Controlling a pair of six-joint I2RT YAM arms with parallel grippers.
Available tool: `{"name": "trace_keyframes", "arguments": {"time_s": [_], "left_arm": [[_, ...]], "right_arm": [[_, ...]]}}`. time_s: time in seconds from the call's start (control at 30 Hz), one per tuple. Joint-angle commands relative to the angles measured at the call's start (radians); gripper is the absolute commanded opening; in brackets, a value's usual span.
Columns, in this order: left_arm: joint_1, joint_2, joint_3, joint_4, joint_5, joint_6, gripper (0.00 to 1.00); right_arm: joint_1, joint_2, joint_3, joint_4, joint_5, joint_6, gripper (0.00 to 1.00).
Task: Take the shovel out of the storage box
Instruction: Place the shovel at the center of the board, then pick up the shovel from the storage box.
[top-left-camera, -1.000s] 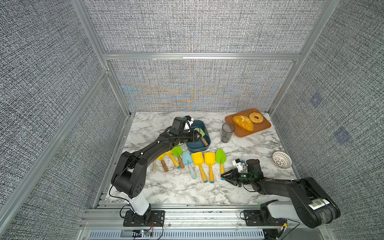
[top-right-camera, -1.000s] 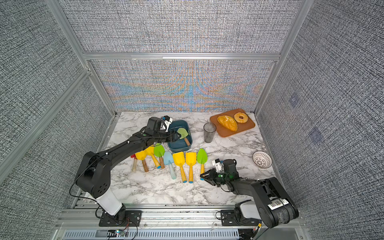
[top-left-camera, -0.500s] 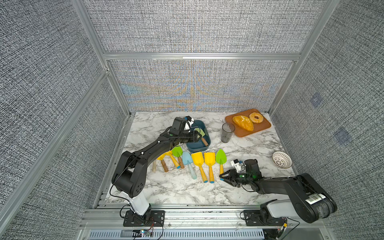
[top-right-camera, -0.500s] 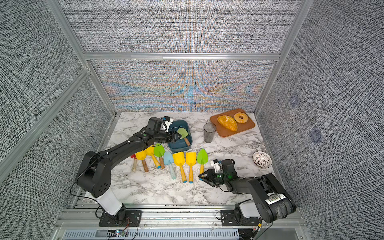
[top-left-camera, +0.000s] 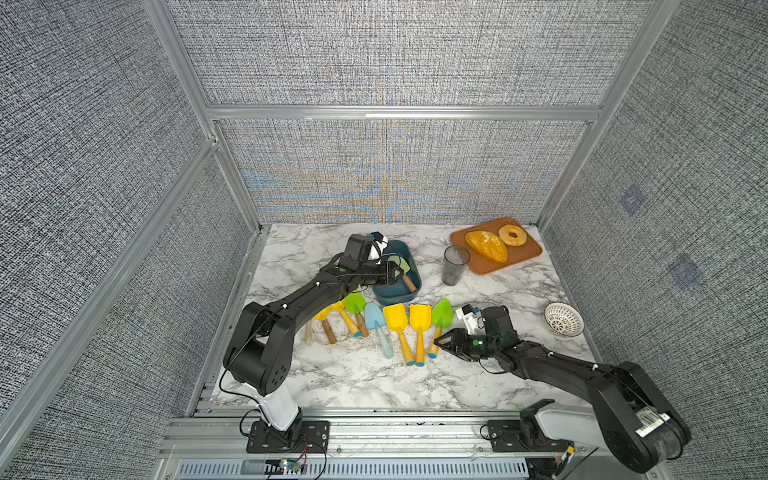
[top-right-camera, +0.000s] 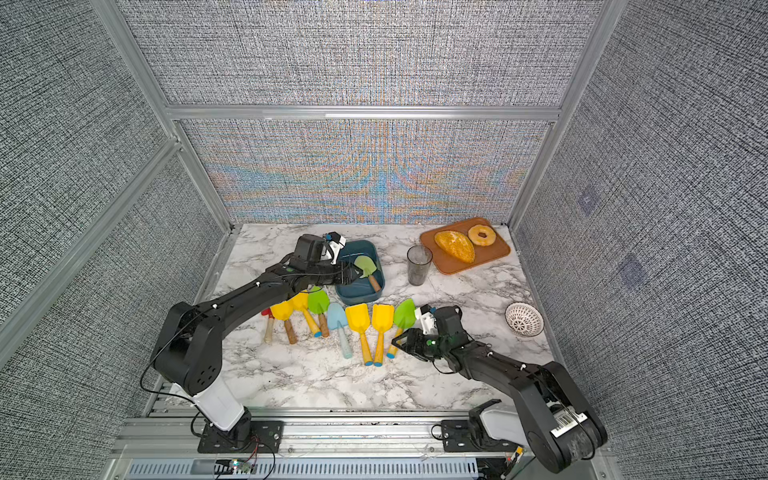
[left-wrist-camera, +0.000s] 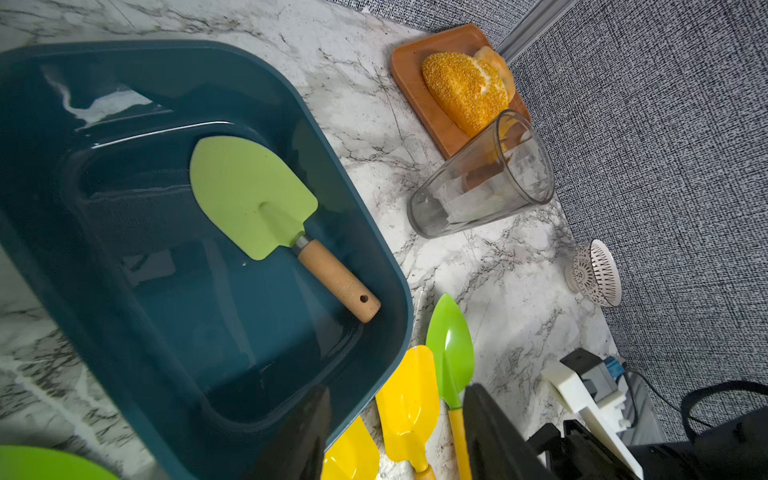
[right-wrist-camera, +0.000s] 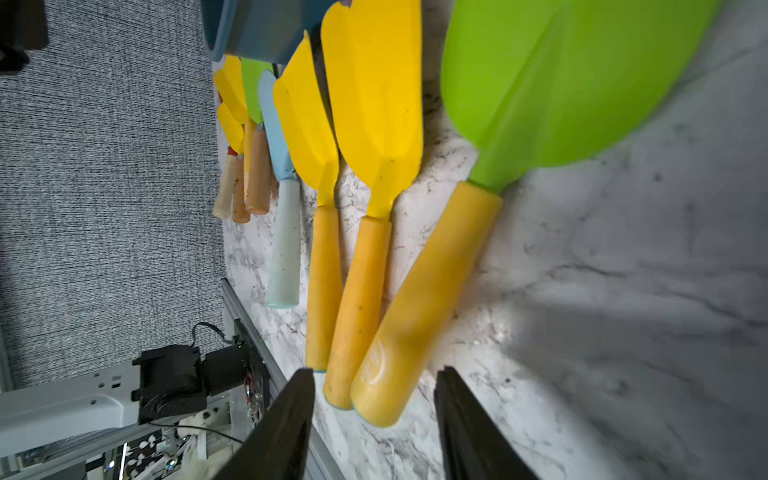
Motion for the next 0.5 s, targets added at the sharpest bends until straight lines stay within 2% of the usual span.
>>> {"name": "trace_keyframes", "arguments": {"time_s": [0.0, 0.13, 0.27, 0.47], "left_arm": [[0.001, -0.005, 0.012, 0.016, -0.010, 0.011, 0.56], [0.001, 0.012, 0.040, -0.017, -0.036, 0.016, 0.57], [0.001, 0.056, 0.094, -0.080, -0.098, 0.027, 0.60], [0.001, 0.188, 0.205, -0.172, -0.146, 0.041, 0.61]], "right_arm": [[-0.005, -0.023, 0.017, -0.133, 0.086, -0.063, 0.53], [-0.007, -0.070, 0.064, -0.199, 0.158, -0.100, 0.52], [-0.006, -0.085, 0.162, -0.232, 0.236, -0.139, 0.45], [0.014, -0.053, 0.288, -0.157, 0.322, -0.138, 0.43]]}}
